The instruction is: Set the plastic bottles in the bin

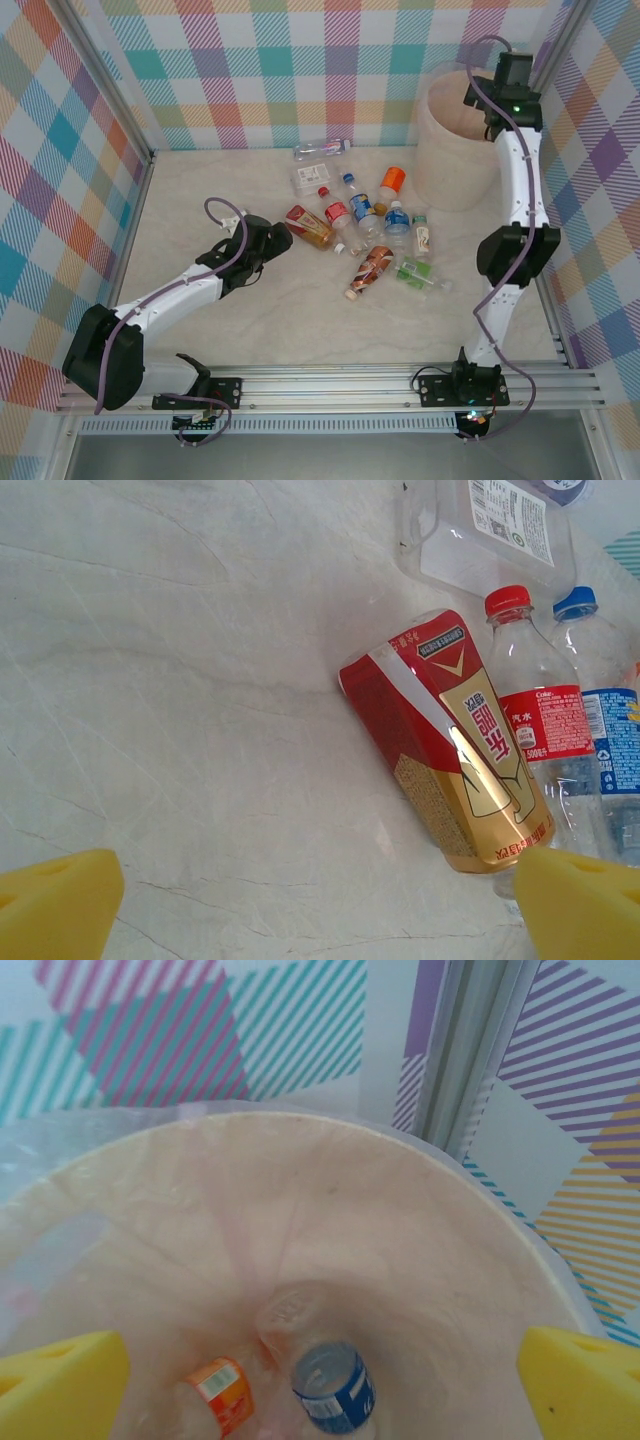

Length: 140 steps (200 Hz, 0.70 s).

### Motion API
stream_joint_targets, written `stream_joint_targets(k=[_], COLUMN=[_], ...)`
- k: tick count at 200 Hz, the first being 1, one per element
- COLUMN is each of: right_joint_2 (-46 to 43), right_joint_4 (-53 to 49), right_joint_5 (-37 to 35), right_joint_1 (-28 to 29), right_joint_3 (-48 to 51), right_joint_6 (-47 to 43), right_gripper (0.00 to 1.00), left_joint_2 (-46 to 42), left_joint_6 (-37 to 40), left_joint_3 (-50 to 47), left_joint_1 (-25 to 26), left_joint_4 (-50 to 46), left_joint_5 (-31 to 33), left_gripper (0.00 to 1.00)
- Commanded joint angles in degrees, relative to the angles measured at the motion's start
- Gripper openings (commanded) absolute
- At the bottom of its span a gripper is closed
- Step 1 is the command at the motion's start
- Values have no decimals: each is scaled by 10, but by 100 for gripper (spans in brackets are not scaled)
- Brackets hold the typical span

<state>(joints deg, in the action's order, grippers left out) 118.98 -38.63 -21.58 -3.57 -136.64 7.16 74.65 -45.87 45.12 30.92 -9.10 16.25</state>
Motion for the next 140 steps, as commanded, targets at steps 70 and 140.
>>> stream_joint_targets(k=[70, 140], right_joint_2=[-281, -477], right_joint_4=[150, 175], right_joint_5=[225, 289], right_joint_1=[-2, -2], right_joint_3=[331, 629], right_joint_6=[140, 189], right_gripper=[100, 100], left_joint_2=[9, 12], left_joint_6=[-20, -25], left_joint_3=[-18, -36], left_joint_1=[-11, -14], left_joint_4=[24, 62], left_joint_5=[-21, -36], left_gripper=[100, 100])
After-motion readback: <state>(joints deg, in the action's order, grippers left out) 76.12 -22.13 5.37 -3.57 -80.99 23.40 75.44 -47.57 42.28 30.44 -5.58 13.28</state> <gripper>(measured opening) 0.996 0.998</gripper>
